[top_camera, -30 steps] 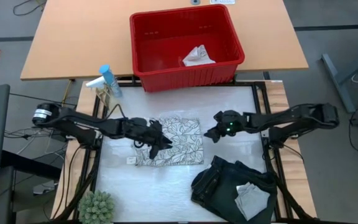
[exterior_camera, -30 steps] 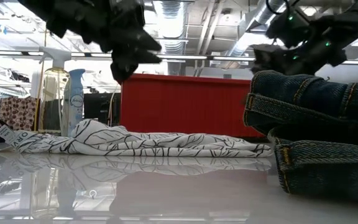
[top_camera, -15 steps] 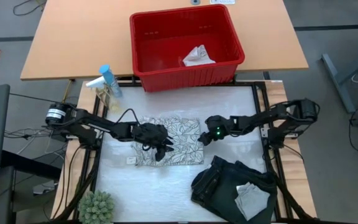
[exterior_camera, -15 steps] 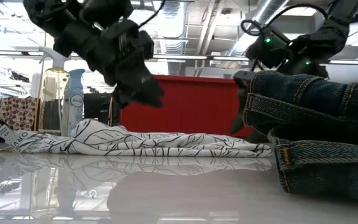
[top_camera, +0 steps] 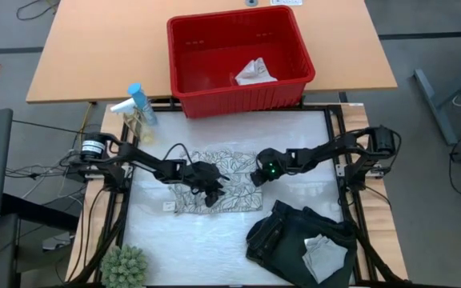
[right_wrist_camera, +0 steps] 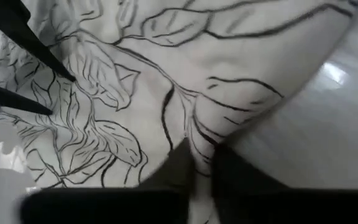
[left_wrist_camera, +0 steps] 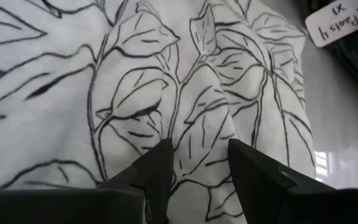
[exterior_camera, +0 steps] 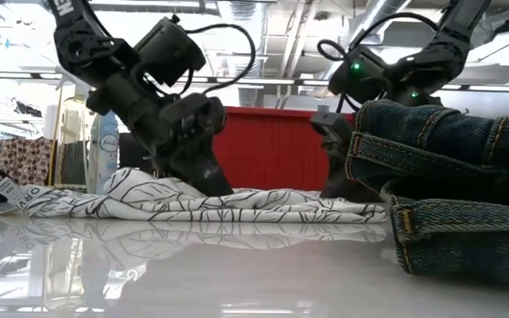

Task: Fold Laundry from Bin
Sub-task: Fold the white from the red laundry bin

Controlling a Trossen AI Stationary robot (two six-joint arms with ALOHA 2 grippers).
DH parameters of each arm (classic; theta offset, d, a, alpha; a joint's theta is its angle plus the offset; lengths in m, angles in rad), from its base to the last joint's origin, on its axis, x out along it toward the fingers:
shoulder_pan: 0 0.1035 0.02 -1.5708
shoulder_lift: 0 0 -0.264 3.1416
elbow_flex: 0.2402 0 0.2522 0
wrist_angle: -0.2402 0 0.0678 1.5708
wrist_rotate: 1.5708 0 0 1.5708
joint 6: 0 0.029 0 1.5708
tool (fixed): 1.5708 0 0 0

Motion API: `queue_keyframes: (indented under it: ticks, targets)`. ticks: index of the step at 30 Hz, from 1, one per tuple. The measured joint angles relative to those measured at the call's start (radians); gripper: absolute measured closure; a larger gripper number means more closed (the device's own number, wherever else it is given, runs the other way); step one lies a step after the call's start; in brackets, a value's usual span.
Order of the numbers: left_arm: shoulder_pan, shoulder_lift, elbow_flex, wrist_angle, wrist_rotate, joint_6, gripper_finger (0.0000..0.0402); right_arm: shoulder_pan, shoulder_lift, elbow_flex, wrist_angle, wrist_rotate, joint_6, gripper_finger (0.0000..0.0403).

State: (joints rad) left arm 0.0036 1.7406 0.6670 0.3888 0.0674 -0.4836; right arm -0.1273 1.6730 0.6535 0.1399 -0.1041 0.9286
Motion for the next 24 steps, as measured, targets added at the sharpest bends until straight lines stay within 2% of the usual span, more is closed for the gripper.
queue_keyframes:
  ticks: [2, 12, 18, 21, 24]
  targets:
    - [0.006, 0.013, 0.000, 0.014, 0.000, -0.008, 0.0252, -0.001, -0.002, 0.001, -0.024, 0.002, 0.001, 0.0379]
    - [0.042, 0.030, 0.070, 0.038, -0.038, 0.045, 0.0252, -0.005, -0.104, -0.003, -0.173, 0.026, -0.017, 0.0379]
    - [0.098, -0.046, 0.153, 0.044, 0.087, 0.047, 0.0260, -0.033, -0.187, -0.004, -0.396, 0.069, -0.059, 0.0379]
    - [0.105, -0.081, 0.164, 0.046, 0.081, 0.075, 0.0276, -0.044, -0.221, -0.004, -0.487, 0.095, -0.079, 0.0379]
    - [0.099, -0.087, 0.164, 0.009, 0.062, 0.100, 0.0315, -0.048, -0.256, -0.004, -0.542, 0.128, -0.082, 0.0379]
